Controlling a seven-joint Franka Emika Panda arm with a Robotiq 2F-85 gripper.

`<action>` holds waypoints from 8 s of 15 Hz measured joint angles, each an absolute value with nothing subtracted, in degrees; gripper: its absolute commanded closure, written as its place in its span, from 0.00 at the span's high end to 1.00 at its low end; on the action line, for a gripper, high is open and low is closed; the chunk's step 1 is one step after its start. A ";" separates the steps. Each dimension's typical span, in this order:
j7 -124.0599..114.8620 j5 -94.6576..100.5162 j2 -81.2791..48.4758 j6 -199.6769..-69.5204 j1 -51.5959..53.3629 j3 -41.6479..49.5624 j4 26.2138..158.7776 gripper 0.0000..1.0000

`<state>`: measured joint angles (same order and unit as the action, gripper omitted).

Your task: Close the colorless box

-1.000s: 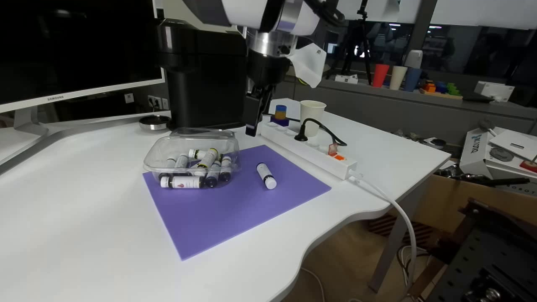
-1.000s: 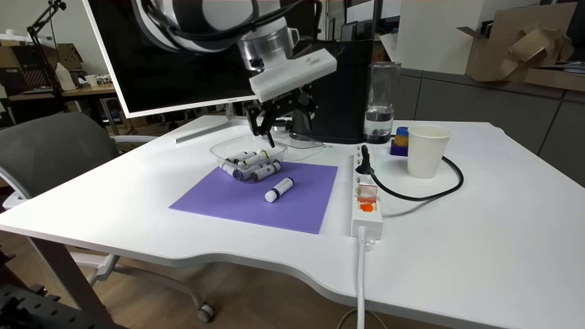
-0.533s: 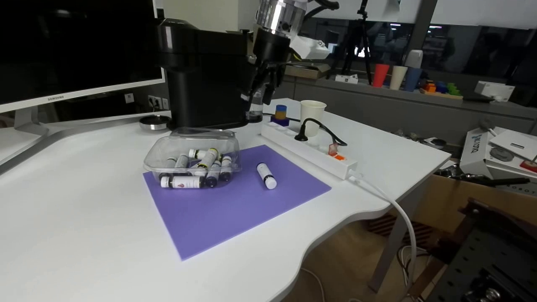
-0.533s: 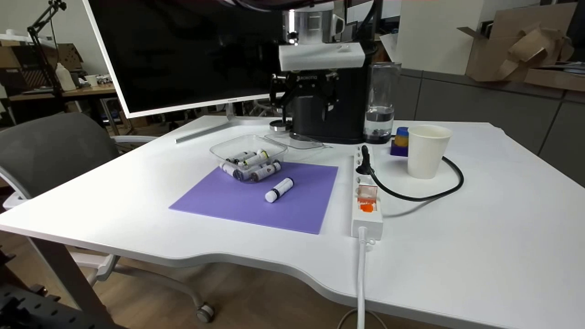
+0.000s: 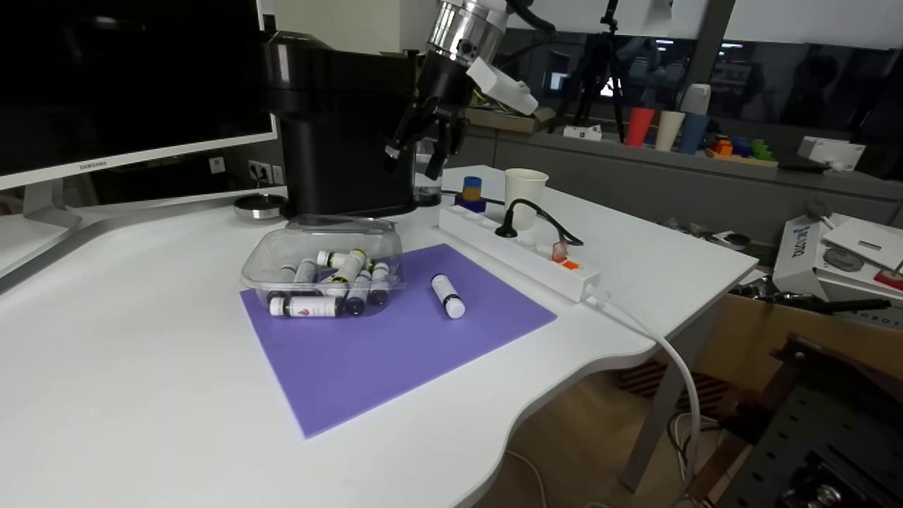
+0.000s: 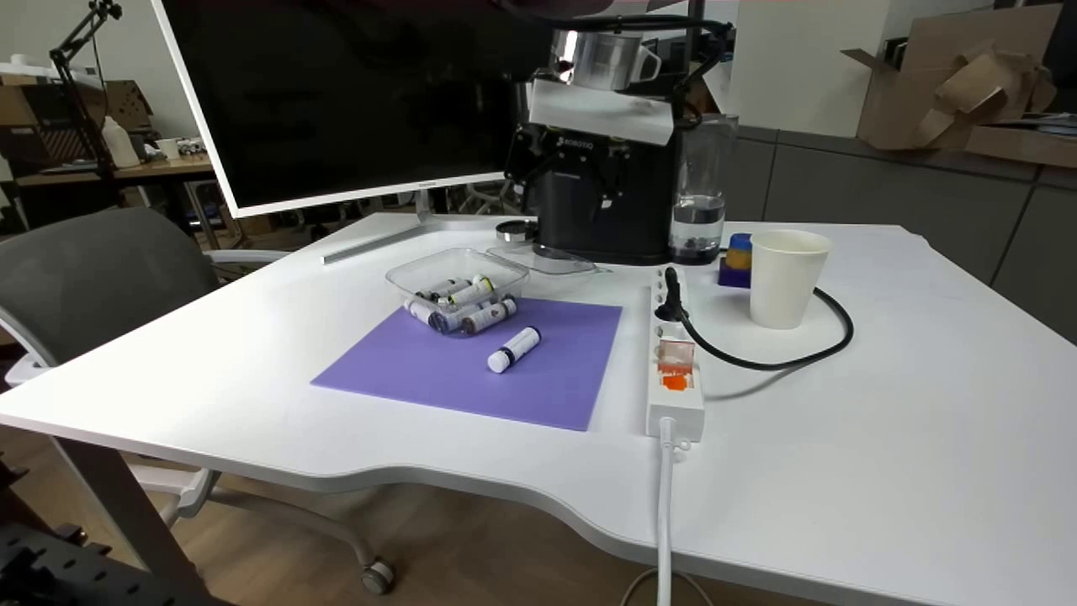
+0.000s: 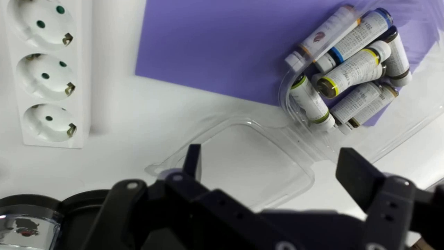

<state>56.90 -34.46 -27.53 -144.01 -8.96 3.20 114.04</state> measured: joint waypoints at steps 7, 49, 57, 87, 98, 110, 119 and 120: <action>54.66 -44.21 -31.60 -145.83 -15.27 -3.50 109.84 1.00; 29.41 -42.04 -46.79 -136.28 -18.52 -4.74 96.87 1.00; 40.10 -45.98 -49.58 -140.28 -21.05 -9.03 94.51 1.00; 111.83 -59.17 -42.41 -119.32 -21.89 -11.67 102.14 1.00; 105.36 -40.96 -38.98 -110.46 -10.72 0.07 102.38 1.00; 84.89 -7.80 -31.22 -122.97 -0.50 0.05 110.26 1.00; 74.43 9.35 -28.32 -129.73 2.89 -1.37 114.41 1.00; 73.12 11.00 -28.25 -129.74 3.52 -1.57 114.42 1.00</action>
<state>73.12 11.00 -28.25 -129.74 3.52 -1.57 114.42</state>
